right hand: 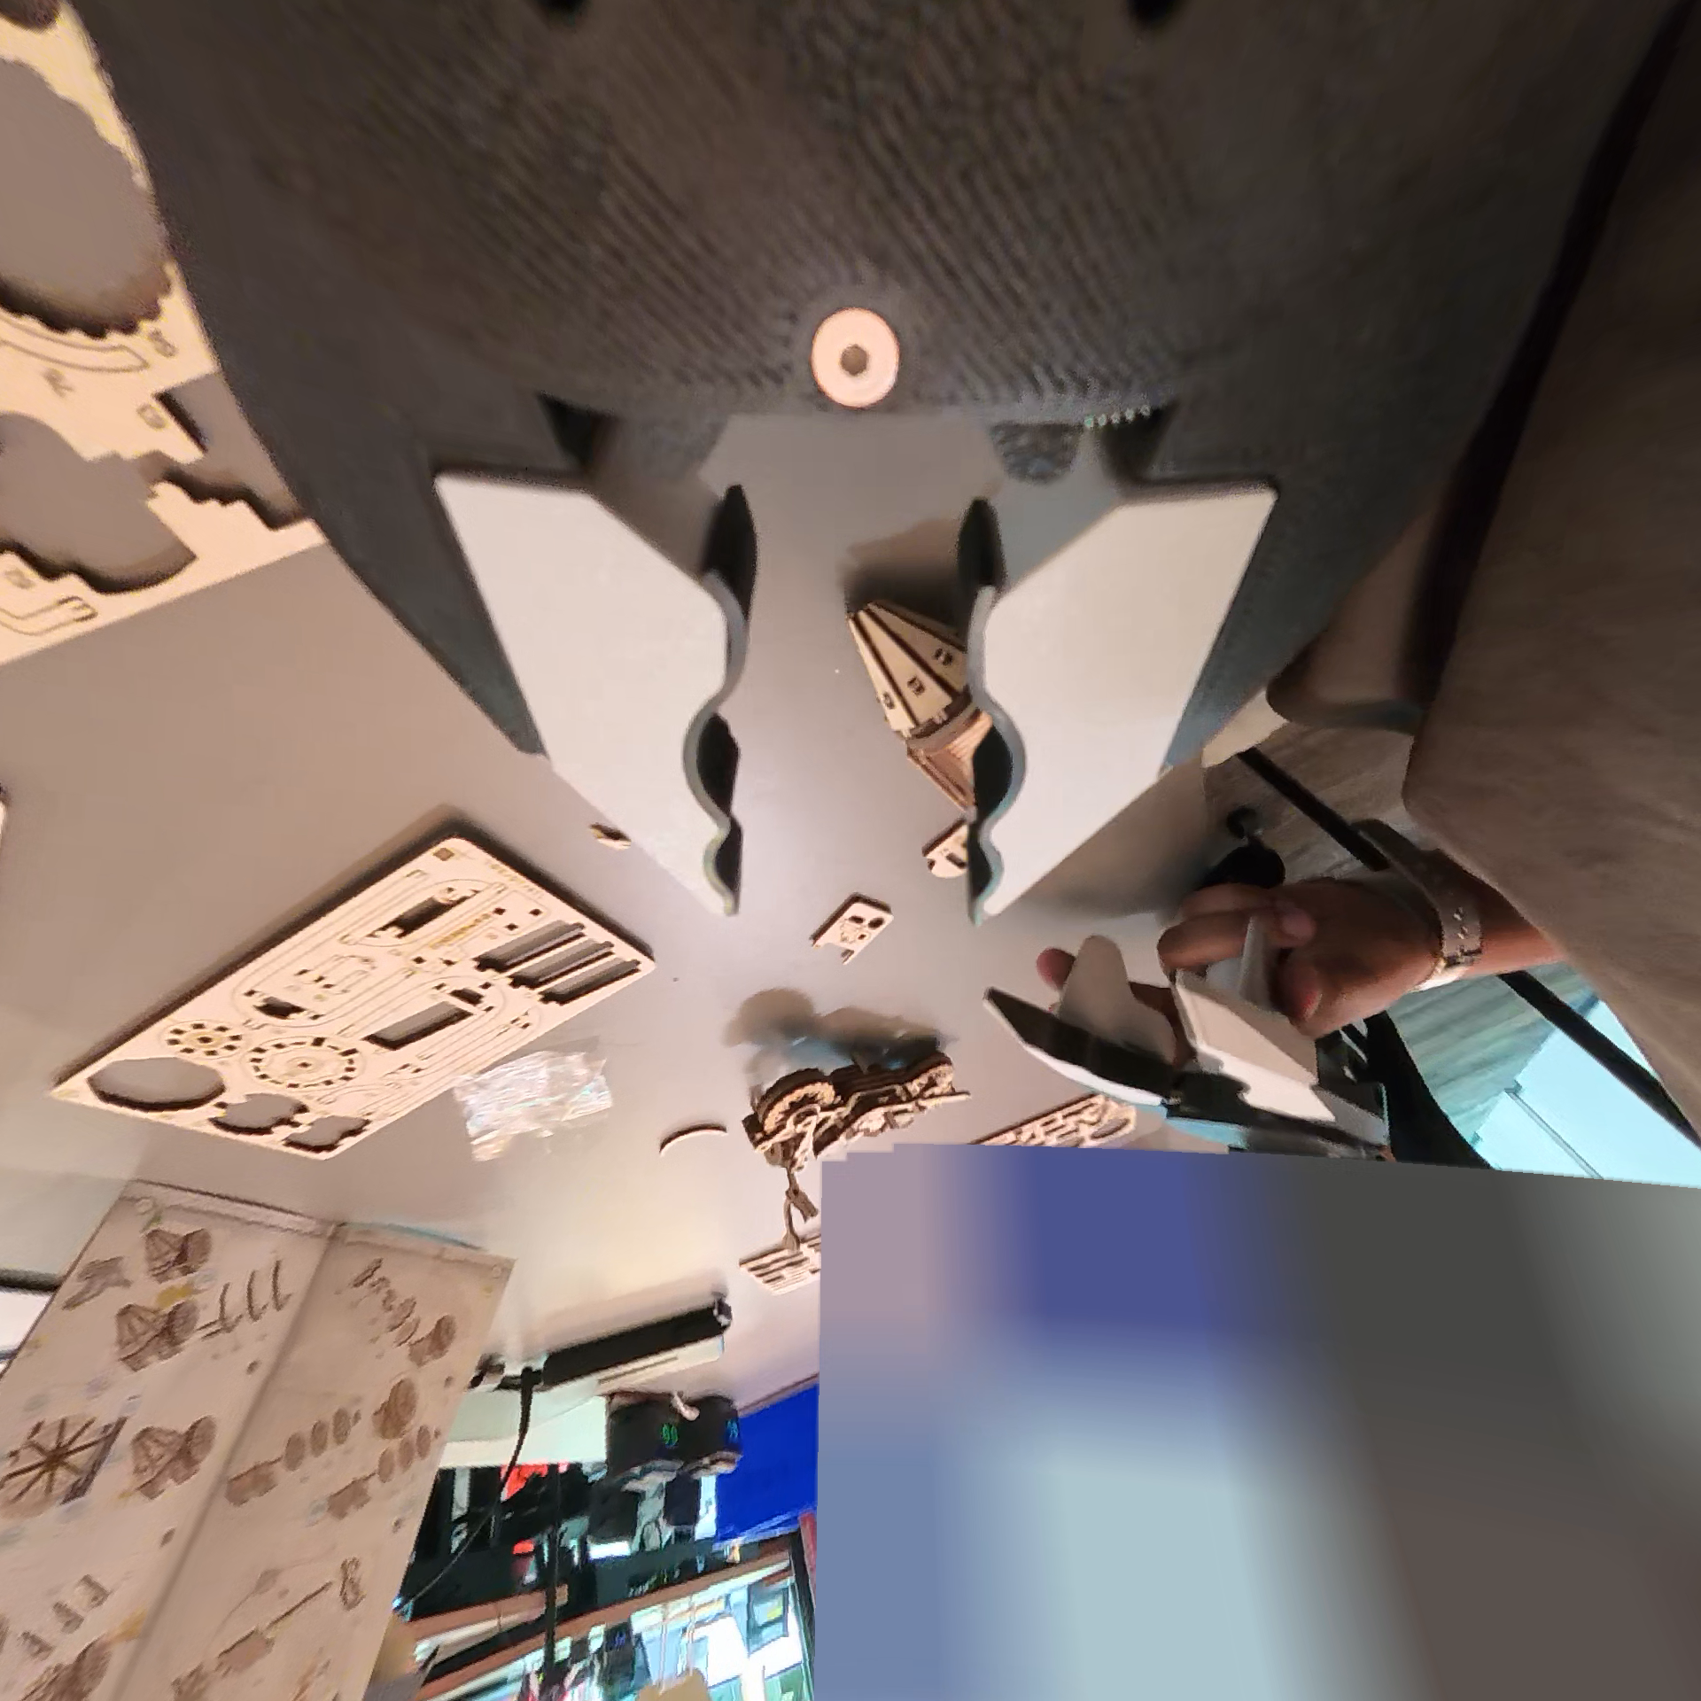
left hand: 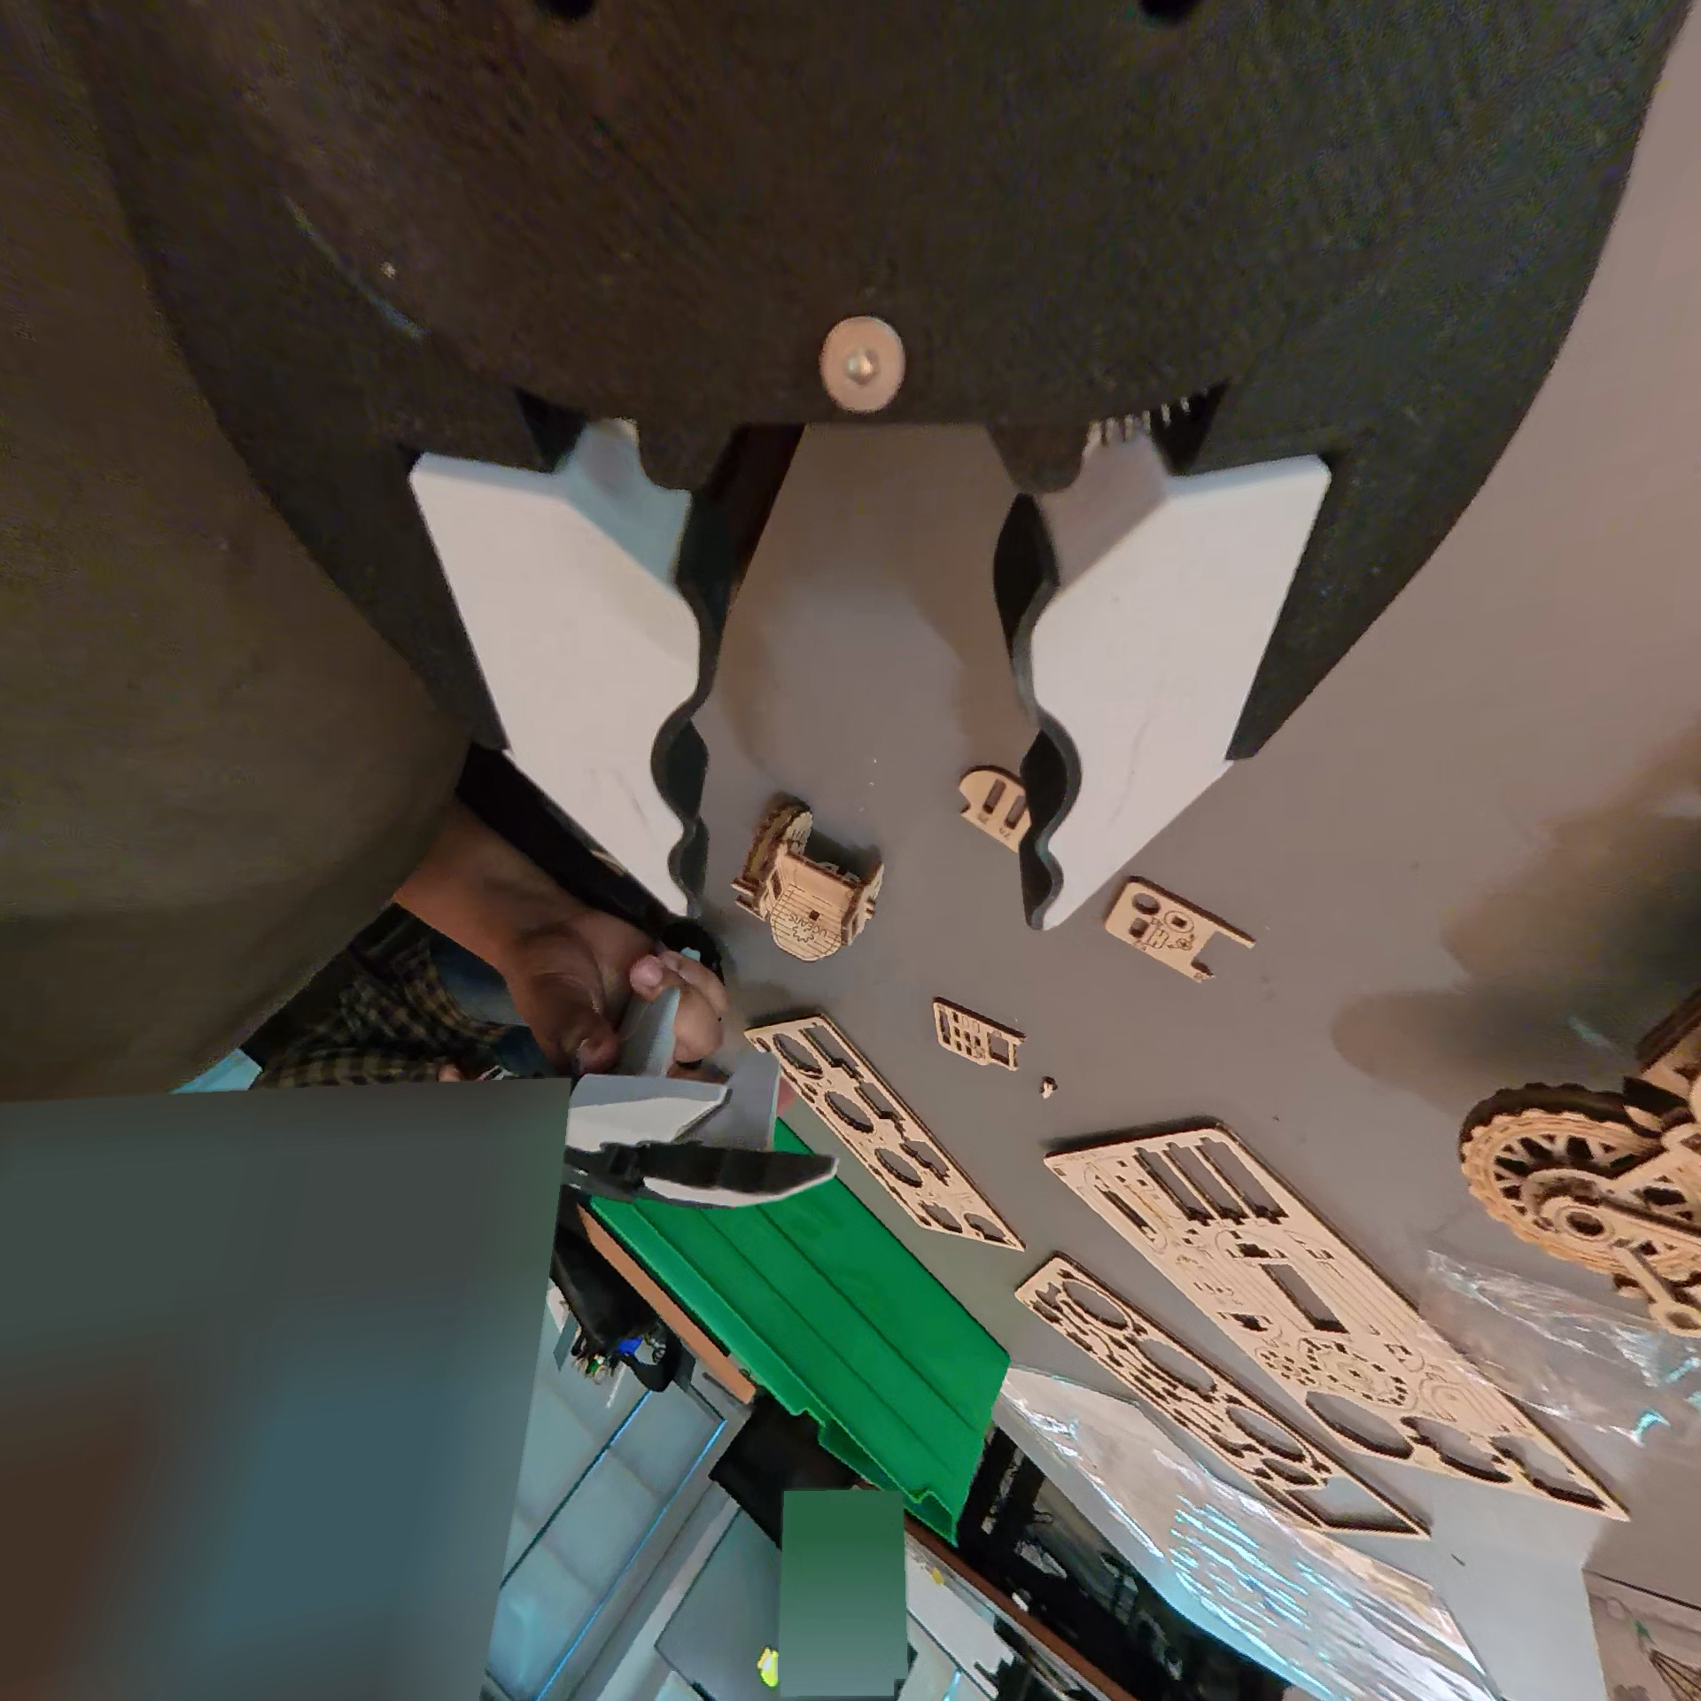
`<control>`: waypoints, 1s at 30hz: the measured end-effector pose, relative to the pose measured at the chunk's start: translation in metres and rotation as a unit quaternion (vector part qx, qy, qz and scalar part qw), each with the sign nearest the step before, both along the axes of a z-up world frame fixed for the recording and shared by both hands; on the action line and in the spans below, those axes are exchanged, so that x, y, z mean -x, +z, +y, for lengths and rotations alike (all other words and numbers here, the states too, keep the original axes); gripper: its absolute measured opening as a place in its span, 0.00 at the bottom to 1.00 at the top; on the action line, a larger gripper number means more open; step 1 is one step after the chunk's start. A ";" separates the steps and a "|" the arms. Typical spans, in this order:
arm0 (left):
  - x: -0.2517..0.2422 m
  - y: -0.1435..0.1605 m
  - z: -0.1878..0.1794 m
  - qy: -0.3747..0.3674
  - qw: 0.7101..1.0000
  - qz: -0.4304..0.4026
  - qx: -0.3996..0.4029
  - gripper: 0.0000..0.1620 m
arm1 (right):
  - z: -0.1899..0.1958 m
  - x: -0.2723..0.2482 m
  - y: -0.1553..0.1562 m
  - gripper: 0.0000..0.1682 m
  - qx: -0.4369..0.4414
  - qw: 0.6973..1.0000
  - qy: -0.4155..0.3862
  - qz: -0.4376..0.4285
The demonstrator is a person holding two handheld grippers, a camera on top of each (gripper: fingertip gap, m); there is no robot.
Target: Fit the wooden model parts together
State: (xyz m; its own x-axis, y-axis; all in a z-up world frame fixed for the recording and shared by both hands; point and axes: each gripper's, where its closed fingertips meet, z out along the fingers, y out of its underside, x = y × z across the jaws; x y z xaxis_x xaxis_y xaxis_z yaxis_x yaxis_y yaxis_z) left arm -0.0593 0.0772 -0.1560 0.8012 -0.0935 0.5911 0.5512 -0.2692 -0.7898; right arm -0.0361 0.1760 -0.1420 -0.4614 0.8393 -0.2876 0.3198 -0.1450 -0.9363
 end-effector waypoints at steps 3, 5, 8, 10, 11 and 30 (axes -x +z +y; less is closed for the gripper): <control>-0.005 -0.002 0.001 -0.006 1.000 0.009 0.007 0.41 | 0.002 -0.003 0.004 0.29 0.013 1.000 -0.002 0.004; -0.007 -0.003 0.002 -0.010 1.000 0.013 0.012 0.41 | 0.003 -0.004 0.007 0.30 0.017 1.000 -0.008 0.009; -0.011 -0.004 0.002 -0.015 1.000 0.014 0.014 0.41 | 0.007 -0.003 0.009 0.35 0.019 0.999 -0.022 0.013; -0.014 -0.003 0.002 -0.020 1.000 0.010 0.011 0.40 | 0.006 -0.005 0.009 0.37 0.021 0.999 -0.023 0.011; -0.015 -0.003 0.002 -0.023 1.000 0.008 0.010 0.40 | 0.005 -0.006 0.009 0.38 0.022 0.999 -0.023 0.010; -0.025 0.005 0.013 -0.048 0.998 -0.027 -0.015 0.34 | -0.019 -0.025 0.008 0.39 -0.049 0.999 -0.009 0.018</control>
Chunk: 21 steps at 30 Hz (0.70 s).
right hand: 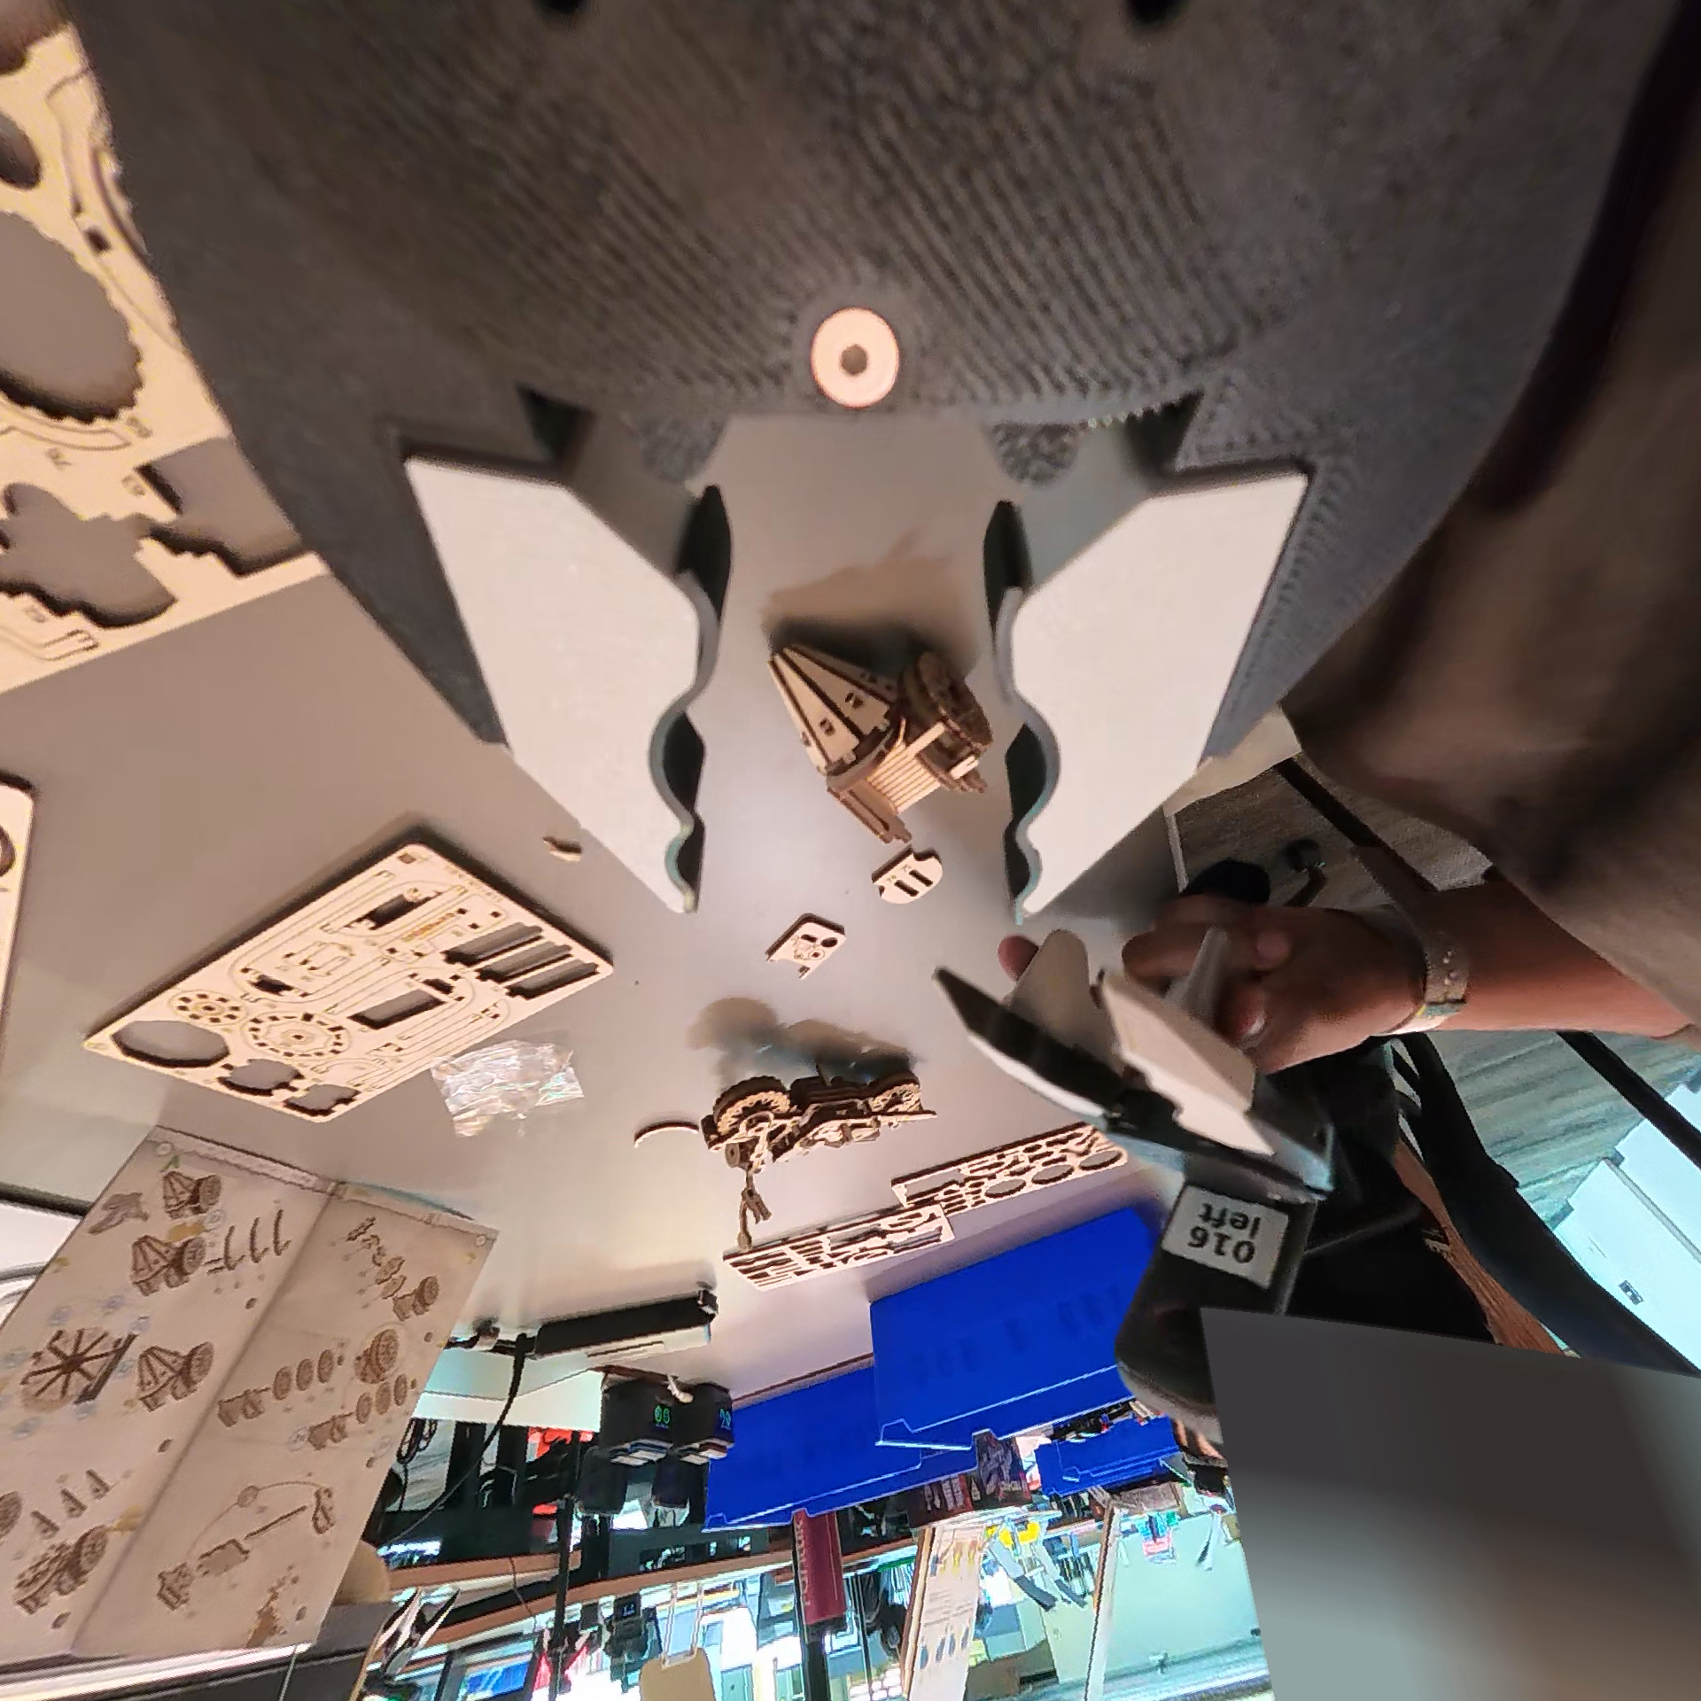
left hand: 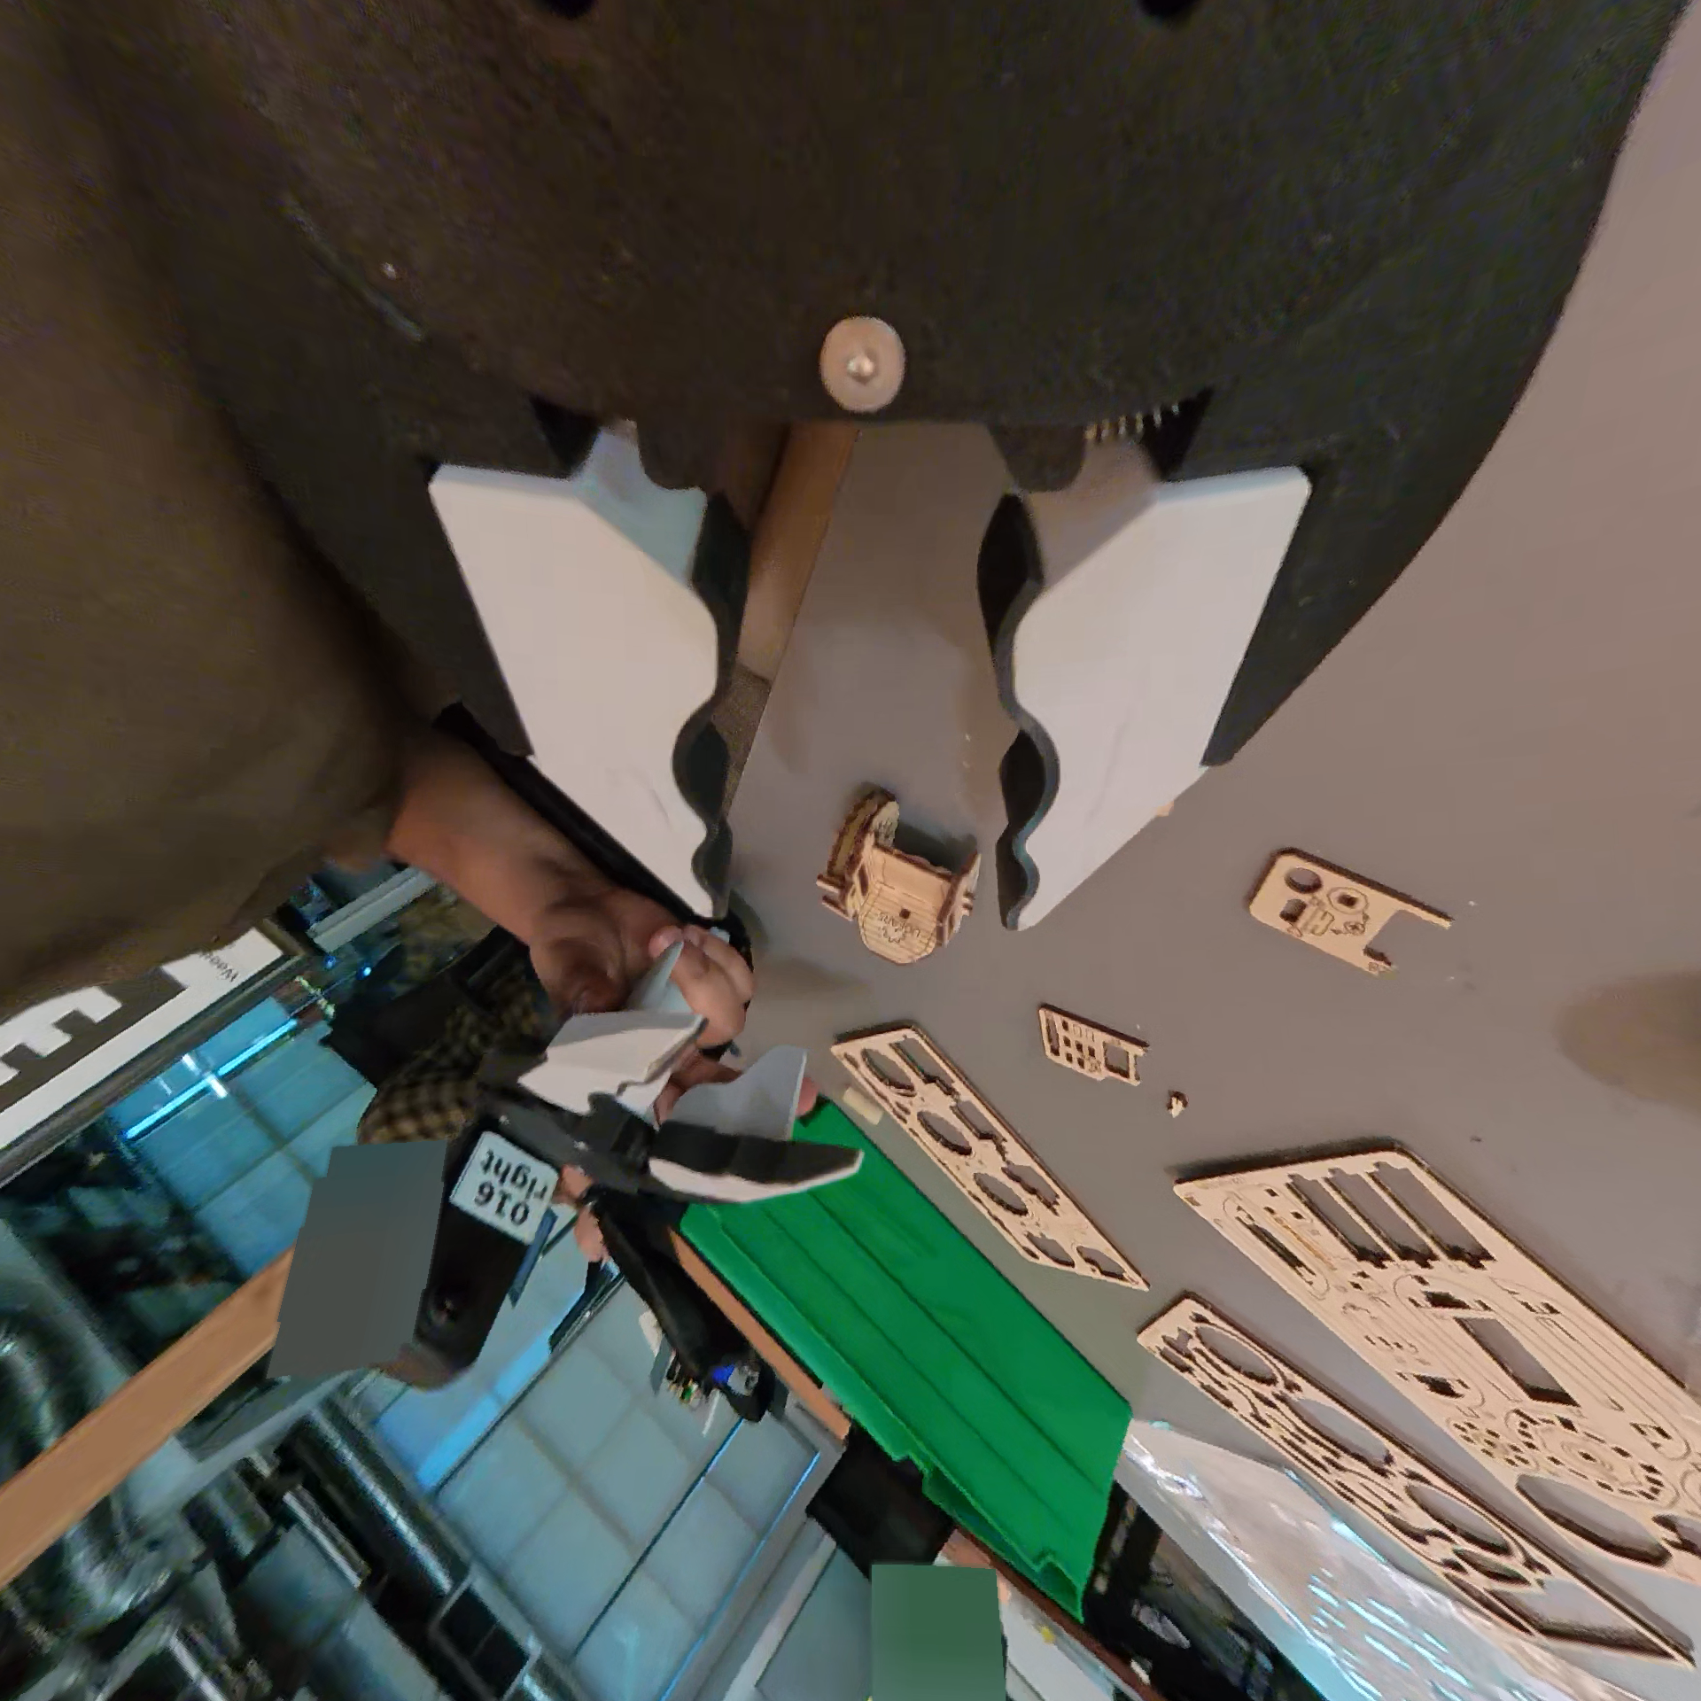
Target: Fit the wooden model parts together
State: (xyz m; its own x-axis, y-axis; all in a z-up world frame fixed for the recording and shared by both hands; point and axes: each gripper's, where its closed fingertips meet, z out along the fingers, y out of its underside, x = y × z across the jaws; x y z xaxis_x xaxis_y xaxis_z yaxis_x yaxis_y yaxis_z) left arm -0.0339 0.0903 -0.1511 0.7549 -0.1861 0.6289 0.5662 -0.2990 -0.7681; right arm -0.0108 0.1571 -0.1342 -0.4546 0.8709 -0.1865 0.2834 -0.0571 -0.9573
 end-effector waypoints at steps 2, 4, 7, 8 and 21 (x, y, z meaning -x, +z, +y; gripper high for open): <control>0.003 0.003 0.002 0.006 1.000 0.005 -0.009 0.34 | 0.000 -0.003 0.000 0.39 0.000 1.000 -0.004 -0.001; 0.003 0.007 0.005 0.006 1.000 0.018 -0.019 0.32 | 0.002 -0.008 0.000 0.39 -0.002 1.000 -0.010 0.000; -0.001 0.019 0.011 -0.004 0.998 0.029 -0.050 0.31 | 0.006 -0.015 0.000 0.39 -0.007 1.000 -0.027 0.000; -0.005 0.029 0.011 -0.015 0.997 0.026 -0.078 0.31 | 0.008 -0.018 0.000 0.39 -0.008 0.999 -0.033 0.000; -0.012 0.045 0.024 -0.053 0.991 -0.024 -0.123 0.29 | 0.022 -0.040 0.001 0.38 -0.021 0.996 -0.089 0.004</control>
